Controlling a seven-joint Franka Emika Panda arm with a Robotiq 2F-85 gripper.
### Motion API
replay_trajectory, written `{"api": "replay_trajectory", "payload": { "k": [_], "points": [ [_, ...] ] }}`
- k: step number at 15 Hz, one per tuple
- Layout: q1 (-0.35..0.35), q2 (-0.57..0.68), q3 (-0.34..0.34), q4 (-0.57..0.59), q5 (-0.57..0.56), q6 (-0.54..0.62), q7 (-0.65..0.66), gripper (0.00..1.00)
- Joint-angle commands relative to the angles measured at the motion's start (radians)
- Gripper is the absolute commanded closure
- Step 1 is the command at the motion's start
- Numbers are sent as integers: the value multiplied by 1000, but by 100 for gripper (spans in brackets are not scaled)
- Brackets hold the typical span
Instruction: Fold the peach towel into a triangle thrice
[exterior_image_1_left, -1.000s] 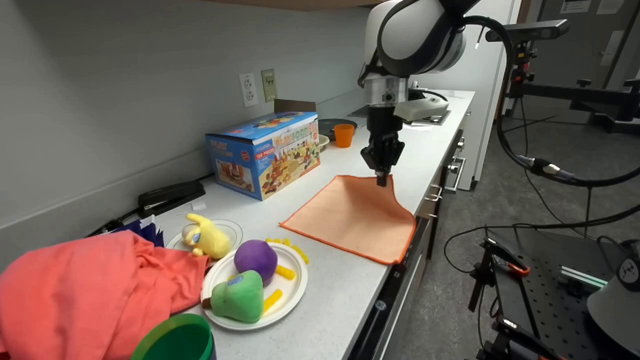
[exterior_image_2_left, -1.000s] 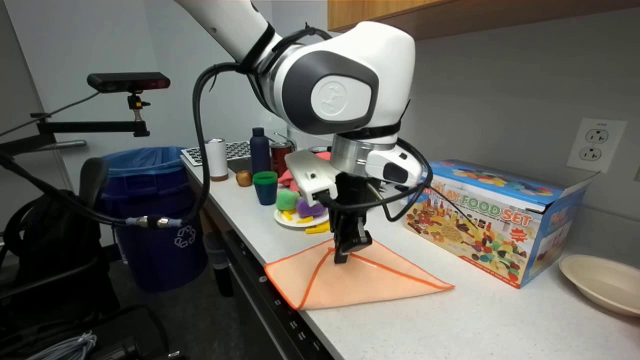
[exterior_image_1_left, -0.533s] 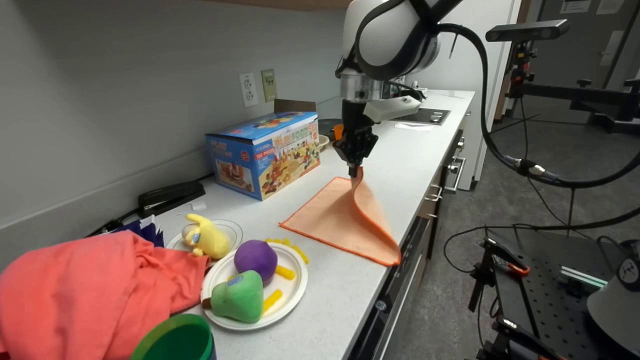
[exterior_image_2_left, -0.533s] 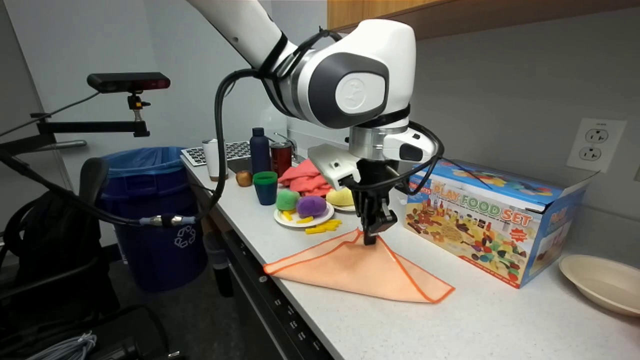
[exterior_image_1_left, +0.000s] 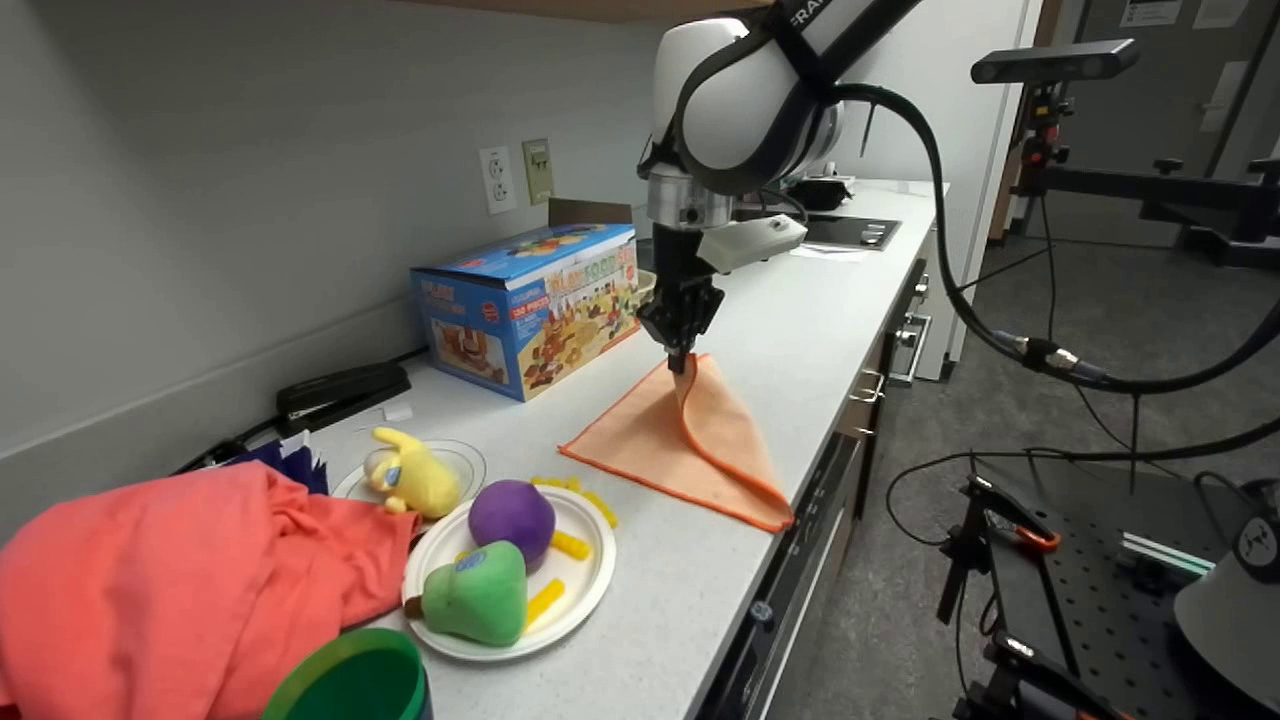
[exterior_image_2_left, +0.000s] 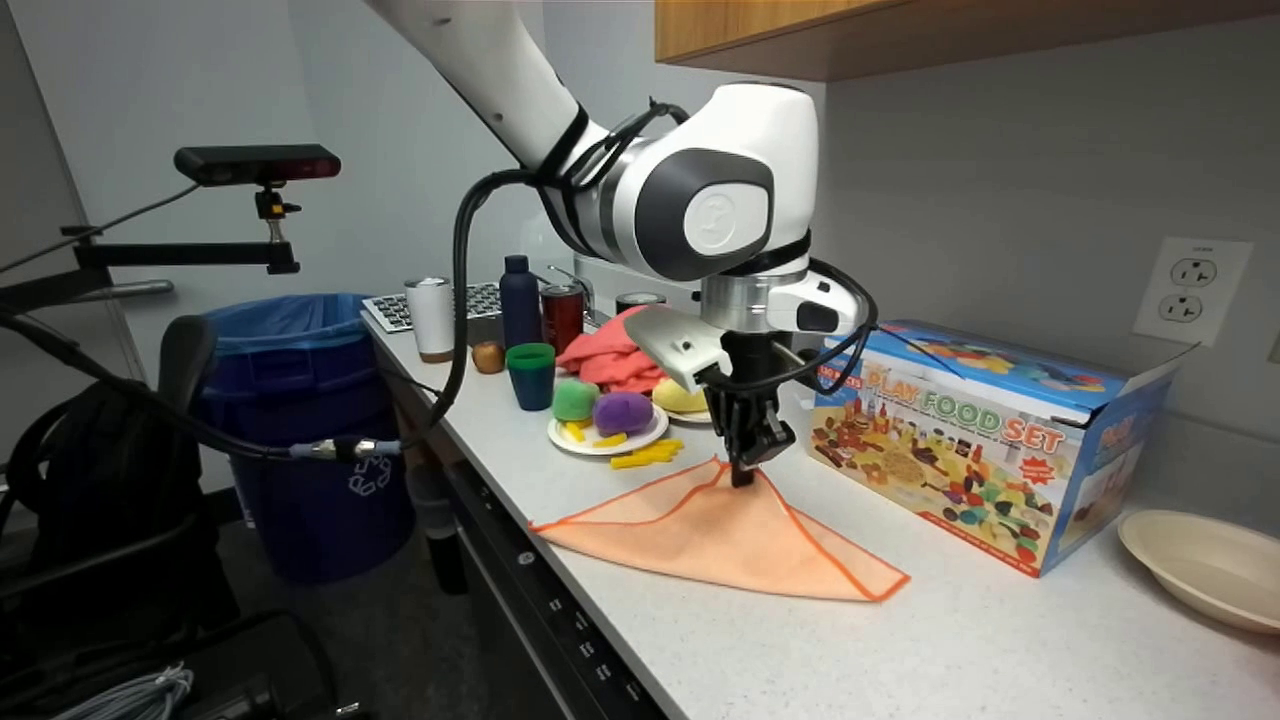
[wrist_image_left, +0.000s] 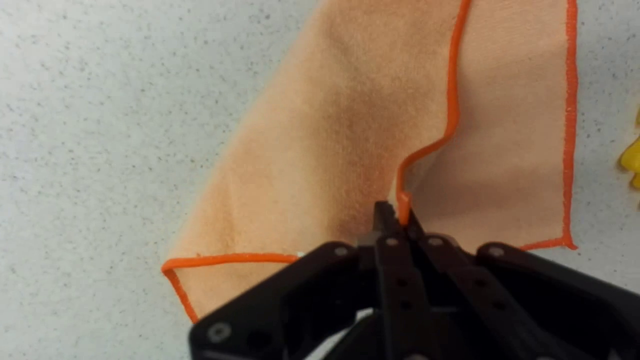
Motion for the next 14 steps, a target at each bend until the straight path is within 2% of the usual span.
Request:
{"api": "replay_trajectory", "payload": {
  "k": [1, 6, 14],
  "points": [
    [15, 45, 8, 41, -4, 4, -59, 100],
    [25, 59, 27, 56, -2, 2, -137, 100],
    [52, 73, 71, 80, 9, 9, -181, 100]
  ]
}}
